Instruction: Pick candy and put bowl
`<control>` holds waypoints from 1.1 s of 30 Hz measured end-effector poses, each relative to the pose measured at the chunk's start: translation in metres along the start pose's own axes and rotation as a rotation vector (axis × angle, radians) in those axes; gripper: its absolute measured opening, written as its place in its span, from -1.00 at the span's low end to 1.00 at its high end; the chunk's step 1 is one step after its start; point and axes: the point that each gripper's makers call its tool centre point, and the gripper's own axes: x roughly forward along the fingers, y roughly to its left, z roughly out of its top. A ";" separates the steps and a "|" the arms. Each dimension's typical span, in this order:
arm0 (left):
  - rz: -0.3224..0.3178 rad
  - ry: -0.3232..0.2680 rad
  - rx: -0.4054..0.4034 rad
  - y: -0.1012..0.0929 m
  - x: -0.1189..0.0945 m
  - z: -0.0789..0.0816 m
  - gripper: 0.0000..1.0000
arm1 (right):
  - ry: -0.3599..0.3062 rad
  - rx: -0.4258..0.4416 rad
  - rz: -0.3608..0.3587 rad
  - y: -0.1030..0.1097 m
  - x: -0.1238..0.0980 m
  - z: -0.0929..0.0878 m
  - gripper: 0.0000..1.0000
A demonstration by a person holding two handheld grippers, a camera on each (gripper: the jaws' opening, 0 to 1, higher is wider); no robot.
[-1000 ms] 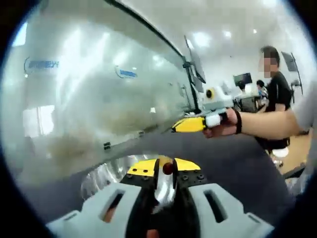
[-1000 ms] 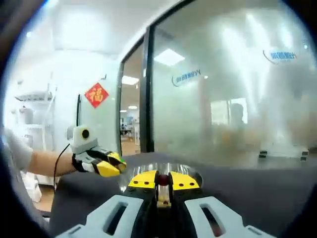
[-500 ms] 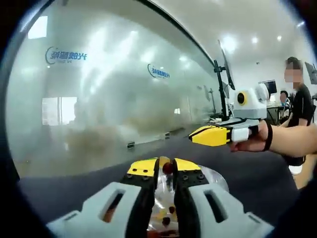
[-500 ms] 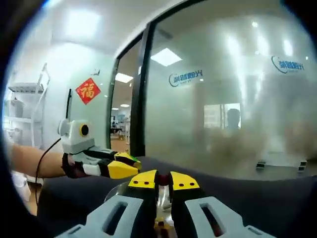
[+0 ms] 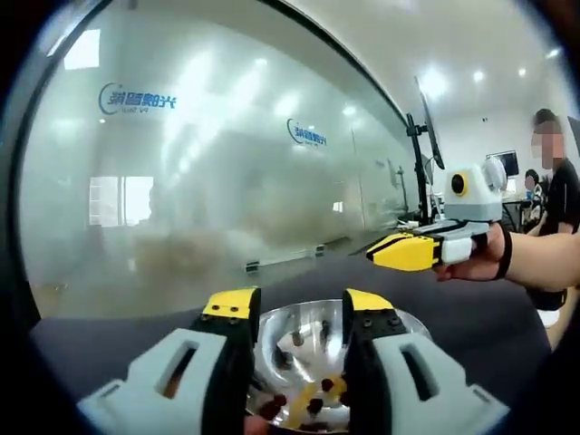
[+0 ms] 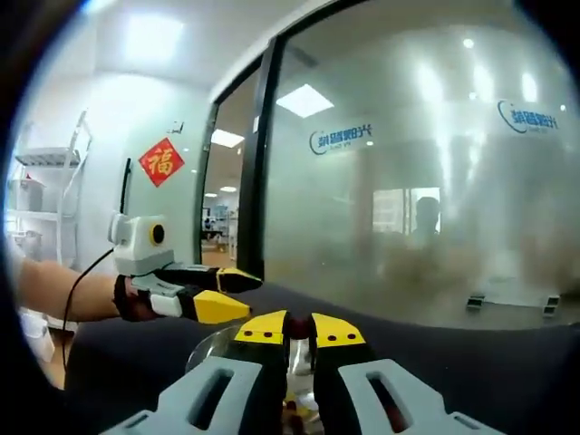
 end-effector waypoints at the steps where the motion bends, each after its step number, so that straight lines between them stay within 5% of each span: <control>1: 0.001 0.000 0.002 -0.001 -0.001 0.000 -0.39 | -0.002 -0.009 -0.003 0.000 0.000 0.000 -0.91; 4: 0.004 -0.001 0.013 -0.002 -0.004 -0.001 -0.39 | -0.013 -0.081 -0.004 -0.001 0.004 0.001 -0.87; 7: 0.007 -0.003 0.016 0.000 -0.006 -0.002 -0.40 | -0.020 -0.064 0.010 0.003 0.005 0.000 -0.44; 10: 0.018 -0.002 0.022 0.002 -0.008 -0.004 -0.43 | -0.023 -0.076 -0.006 -0.001 0.003 0.000 -0.68; 15: 0.007 -0.005 0.017 -0.002 -0.012 -0.009 -0.45 | -0.028 -0.057 -0.005 -0.002 -0.005 -0.004 -0.67; 20: -0.006 -0.037 0.087 -0.020 -0.043 -0.012 -0.44 | -0.017 -0.076 -0.015 -0.008 -0.050 -0.022 -0.67; 22: -0.012 -0.082 0.146 -0.035 -0.063 -0.012 -0.43 | 0.004 -0.073 -0.016 -0.014 -0.088 -0.043 -0.67; 24: -0.080 -0.070 0.092 -0.065 -0.084 -0.025 -0.43 | 0.060 -0.062 0.033 -0.009 -0.120 -0.068 -0.67; 28: -0.257 0.054 0.061 -0.117 -0.105 -0.066 -0.44 | 0.148 -0.148 0.139 0.010 -0.167 -0.110 -0.68; 31: -0.343 0.187 0.019 -0.139 -0.104 -0.101 -0.44 | 0.148 -0.141 0.196 0.023 -0.179 -0.124 -0.68; 33: -0.356 0.227 0.091 -0.145 -0.094 -0.118 -0.45 | 0.148 -0.137 0.191 0.023 -0.178 -0.131 -0.68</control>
